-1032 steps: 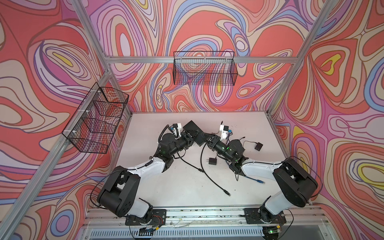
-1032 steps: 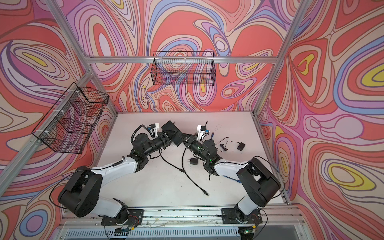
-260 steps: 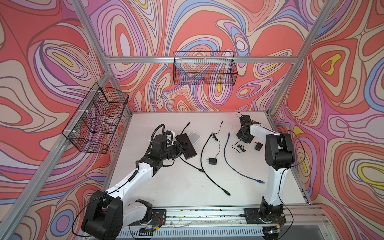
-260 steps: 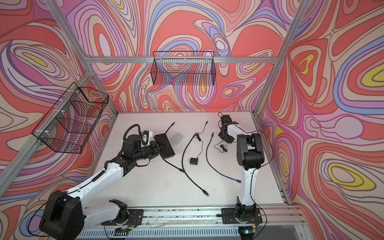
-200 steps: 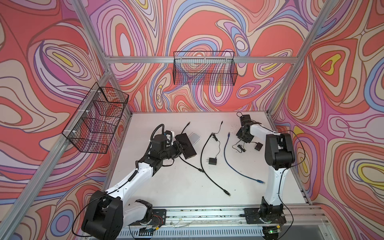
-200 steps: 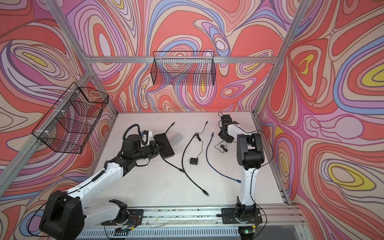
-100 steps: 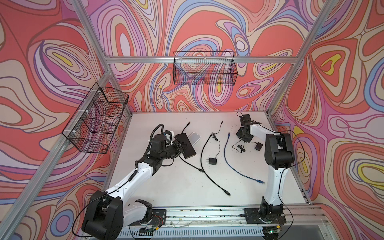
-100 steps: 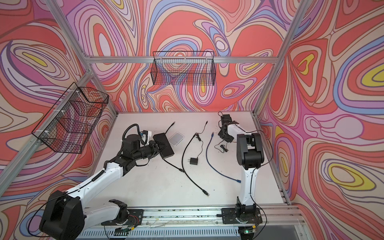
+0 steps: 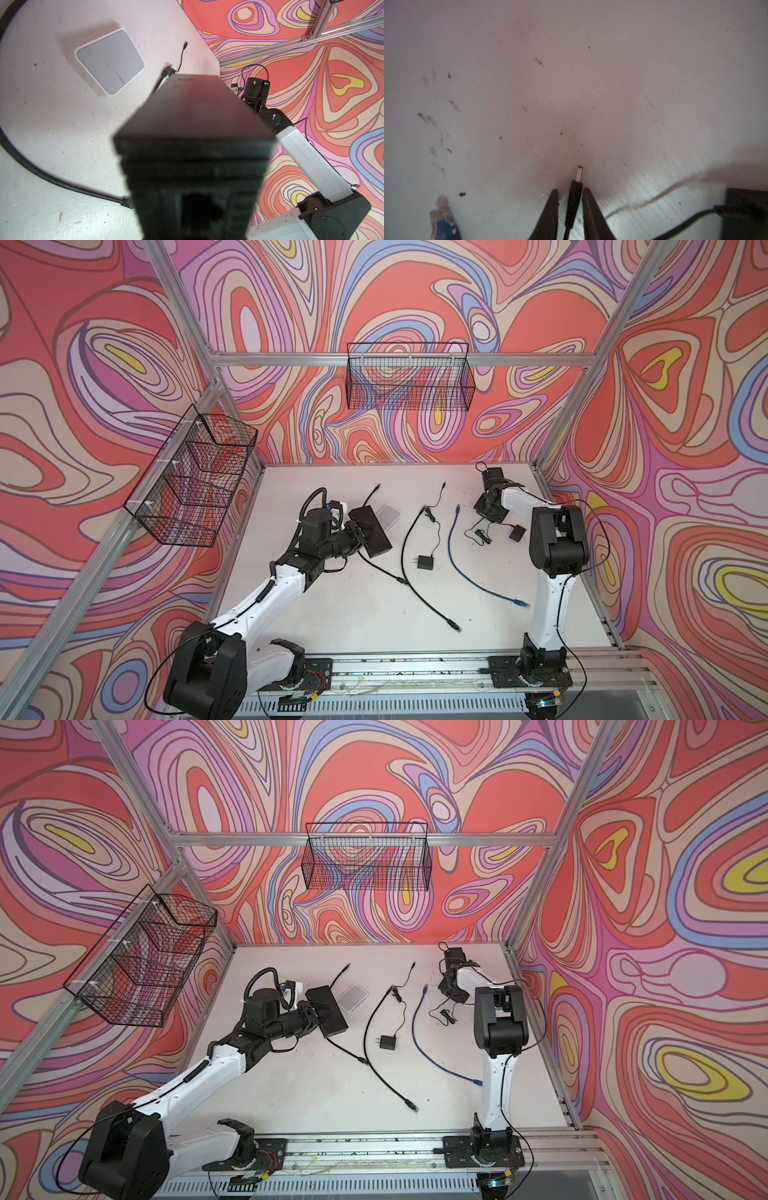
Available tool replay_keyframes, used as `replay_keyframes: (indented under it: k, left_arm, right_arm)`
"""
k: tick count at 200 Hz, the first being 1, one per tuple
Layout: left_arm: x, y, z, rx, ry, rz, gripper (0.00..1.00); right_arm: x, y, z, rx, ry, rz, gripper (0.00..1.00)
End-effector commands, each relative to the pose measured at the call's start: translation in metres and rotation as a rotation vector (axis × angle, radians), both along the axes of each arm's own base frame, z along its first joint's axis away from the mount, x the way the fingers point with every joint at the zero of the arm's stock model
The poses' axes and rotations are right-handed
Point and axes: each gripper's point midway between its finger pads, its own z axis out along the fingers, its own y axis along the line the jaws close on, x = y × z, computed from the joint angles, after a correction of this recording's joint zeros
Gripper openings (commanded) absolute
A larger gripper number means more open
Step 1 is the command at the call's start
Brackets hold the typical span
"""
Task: Insert the plug into the switch port
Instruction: 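Lower the right gripper onto the thin black barrel-plug cable and grasp it, then lift the barrel plug with the right gripper toward the switch box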
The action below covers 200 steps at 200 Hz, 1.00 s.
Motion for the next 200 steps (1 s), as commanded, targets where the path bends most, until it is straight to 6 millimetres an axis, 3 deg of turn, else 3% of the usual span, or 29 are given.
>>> replay_keyframes:
  k: [1, 144, 175, 200]
  left_arm:
    - [0.0014, -0.0002, 0.0093, -0.016, -0.051, -0.011, 0.07]
    - [0.0045, -0.0028, 0.0090, -0.030, -0.051, -0.016, 0.07]
    - [0.0044, -0.0025, 0.0089, -0.031, -0.050, -0.014, 0.07]
    - [0.0045, -0.0029, 0.0084, -0.032, -0.048, -0.016, 0.07]
  right_arm:
    - [-0.0120, -0.0017, -0.0254, 0.005, 0.069, 0.005, 0.20]
    - [-0.0167, 0.0023, -0.0248, 0.030, 0.070, 0.006, 0.20]
    - [-0.0181, 0.0039, -0.0258, 0.039, 0.070, 0.004, 0.14]
    - [-0.0161, 0.0063, -0.0227, 0.050, 0.058, 0.023, 0.00]
